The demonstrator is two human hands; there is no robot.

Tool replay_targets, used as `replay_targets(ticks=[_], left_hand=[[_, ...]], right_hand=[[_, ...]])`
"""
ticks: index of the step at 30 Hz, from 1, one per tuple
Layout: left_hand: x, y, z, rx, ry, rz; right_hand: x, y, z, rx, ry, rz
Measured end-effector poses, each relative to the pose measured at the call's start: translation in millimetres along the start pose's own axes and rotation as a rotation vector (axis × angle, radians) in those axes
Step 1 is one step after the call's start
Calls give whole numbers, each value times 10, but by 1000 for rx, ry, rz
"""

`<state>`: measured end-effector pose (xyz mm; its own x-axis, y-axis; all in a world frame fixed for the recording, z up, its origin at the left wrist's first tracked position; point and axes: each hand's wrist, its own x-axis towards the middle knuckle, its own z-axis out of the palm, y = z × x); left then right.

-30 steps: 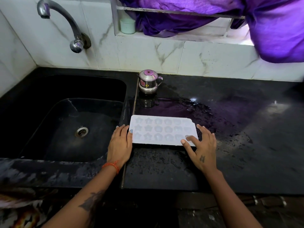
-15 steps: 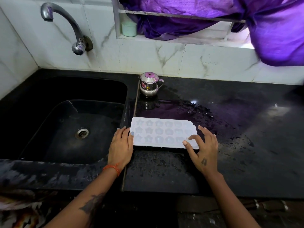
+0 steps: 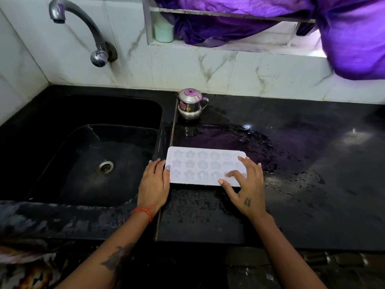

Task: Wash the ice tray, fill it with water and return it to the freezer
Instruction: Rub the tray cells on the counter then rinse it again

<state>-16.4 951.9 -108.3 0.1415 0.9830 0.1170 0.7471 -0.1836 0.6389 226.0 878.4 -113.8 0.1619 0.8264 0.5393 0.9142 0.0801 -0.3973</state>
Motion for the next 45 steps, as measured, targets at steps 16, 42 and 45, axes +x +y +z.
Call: replay_targets(ticks=[16,42,45], left_hand=[[1,-15,8,2,8,6],[-9,17,-9,14,9,1],[-9,16,-8,15,11,3]], right_hand=[[-32,17,11,-38,-39,39],[-46,13,4,-72,-32,49],[-43,-2,-2,-104,-37,67]])
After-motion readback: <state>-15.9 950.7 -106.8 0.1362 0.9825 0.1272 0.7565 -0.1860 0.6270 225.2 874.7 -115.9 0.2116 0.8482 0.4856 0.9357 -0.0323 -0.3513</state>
